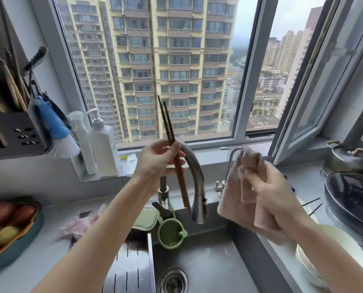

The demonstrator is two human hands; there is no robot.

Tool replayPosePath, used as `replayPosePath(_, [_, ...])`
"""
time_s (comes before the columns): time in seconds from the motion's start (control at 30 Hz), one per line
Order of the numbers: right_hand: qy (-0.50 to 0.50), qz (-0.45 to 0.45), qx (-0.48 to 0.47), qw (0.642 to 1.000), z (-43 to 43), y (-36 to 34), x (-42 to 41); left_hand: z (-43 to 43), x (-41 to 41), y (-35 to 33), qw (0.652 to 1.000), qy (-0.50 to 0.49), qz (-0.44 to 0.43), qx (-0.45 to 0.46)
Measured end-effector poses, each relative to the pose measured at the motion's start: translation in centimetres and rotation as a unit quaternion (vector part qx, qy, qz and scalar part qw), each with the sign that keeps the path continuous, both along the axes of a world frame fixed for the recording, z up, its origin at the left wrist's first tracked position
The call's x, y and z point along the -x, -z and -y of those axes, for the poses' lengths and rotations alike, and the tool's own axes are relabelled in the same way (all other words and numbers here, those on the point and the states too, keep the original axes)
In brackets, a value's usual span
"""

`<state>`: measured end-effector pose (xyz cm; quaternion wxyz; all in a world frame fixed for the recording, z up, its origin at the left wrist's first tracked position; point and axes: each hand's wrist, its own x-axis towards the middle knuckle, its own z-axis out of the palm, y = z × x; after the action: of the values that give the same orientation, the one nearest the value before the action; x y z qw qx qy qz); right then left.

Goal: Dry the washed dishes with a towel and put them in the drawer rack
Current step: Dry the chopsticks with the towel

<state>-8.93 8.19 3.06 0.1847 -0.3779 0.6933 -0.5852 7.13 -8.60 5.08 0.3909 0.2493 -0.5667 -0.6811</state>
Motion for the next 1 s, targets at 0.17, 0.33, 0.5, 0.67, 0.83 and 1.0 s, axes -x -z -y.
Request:
replayPosePath(0.17, [-0.107, -0.148, 0.088, 0.979, 8.7, -3.6, -5.5, -1.1, -0.1, -0.1, 0.981, 0.061, 0.112, 0.146])
replayPosePath(0.33, [-0.079, -0.091, 0.111, 0.987, 13.9, -3.8, -9.1, 1.0, -3.3, -1.0, 0.968, 0.023, 0.161, 0.192])
replayPosePath(0.5, [-0.073, -0.029, 0.109, 0.991, 19.8, -6.0, -11.1, 3.9, -8.2, -2.2, 0.967, 0.011, 0.186, 0.174])
replayPosePath(0.67, [-0.042, -0.039, 0.121, 0.991, 23.0, -9.1, -10.8, 7.1, -15.5, -1.6, 0.982, -0.06, 0.148, 0.099])
replayPosePath(0.83, [-0.121, -0.087, 0.098, 0.984, 26.1, -6.7, -14.9, 12.4, -20.6, -5.4, 0.967, -0.218, 0.047, 0.122])
replayPosePath(1.0, [-0.153, -0.085, 0.088, 0.981, 29.5, -6.0, -17.5, 17.6, -23.6, -11.8, 0.879, -0.422, -0.008, 0.222])
